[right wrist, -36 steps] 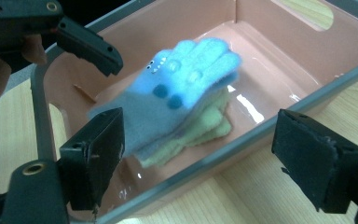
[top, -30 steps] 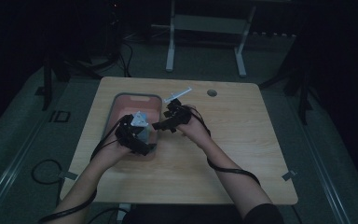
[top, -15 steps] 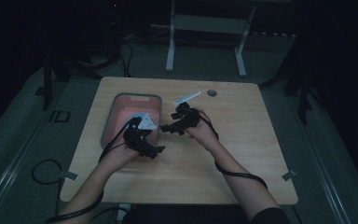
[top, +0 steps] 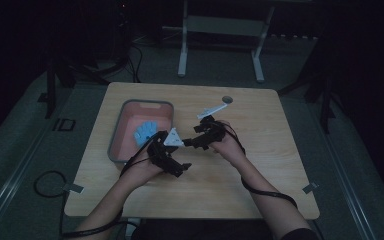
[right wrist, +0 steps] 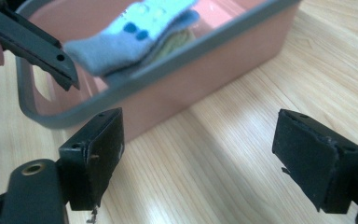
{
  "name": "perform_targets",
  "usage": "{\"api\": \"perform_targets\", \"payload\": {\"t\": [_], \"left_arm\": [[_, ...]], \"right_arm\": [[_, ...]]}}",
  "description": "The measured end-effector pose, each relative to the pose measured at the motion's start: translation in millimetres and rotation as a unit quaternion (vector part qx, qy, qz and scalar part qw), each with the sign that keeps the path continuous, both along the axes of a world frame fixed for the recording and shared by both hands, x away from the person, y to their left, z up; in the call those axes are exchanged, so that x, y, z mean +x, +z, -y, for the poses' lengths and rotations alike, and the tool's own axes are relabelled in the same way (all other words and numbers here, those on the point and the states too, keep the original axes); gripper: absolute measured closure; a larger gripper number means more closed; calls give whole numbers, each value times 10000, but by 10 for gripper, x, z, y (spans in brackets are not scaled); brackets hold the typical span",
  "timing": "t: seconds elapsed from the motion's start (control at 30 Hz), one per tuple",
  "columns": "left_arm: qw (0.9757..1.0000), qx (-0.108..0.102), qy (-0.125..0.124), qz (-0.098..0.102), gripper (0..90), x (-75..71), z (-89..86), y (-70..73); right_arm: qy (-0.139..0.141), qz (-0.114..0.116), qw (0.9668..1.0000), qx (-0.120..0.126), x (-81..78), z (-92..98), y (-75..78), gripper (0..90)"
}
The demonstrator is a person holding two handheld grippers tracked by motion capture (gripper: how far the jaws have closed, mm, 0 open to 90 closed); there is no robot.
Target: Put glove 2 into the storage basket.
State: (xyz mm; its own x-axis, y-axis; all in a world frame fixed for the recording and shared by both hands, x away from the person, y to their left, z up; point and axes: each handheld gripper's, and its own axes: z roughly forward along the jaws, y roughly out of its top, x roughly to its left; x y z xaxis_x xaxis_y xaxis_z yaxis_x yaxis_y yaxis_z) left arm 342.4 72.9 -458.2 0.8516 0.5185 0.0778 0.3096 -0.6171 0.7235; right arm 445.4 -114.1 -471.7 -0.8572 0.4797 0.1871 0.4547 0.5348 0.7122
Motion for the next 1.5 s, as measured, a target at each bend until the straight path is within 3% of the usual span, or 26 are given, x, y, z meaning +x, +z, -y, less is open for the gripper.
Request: {"api": "perform_targets", "payload": {"t": [0.53,0.6,0.7,0.87,1.03,1.1,1.27,1.5], "left_arm": [[9995,-146,-282,26,20,-116,353,-213],[9995,-133,-290,20,20,-121,370,-232],[9994,68,-329,-31,20,-138,463,-380],[9991,129,-373,-132,20,-139,516,-515],[9993,75,-332,-139,20,-137,522,-601],[9993,76,-360,-90,20,-141,531,-665],[9989,212,-408,-113,20,-145,556,-797],[9988,143,-414,-201,20,-134,558,-869]], "right_arm": [[-133,-53,9998,-107,-126,406,-257,166],[-143,-70,9998,-106,-130,427,-275,165],[-132,-164,9997,-112,-148,491,-367,148],[-195,-241,9995,-88,-173,548,-483,147],[-199,-169,9995,-186,-203,569,-582,148],[-208,-4,9995,-242,-223,576,-630,146],[-113,152,9995,-243,-262,576,-722,146],[-87,384,9991,-125,-291,565,-775,139]]}}
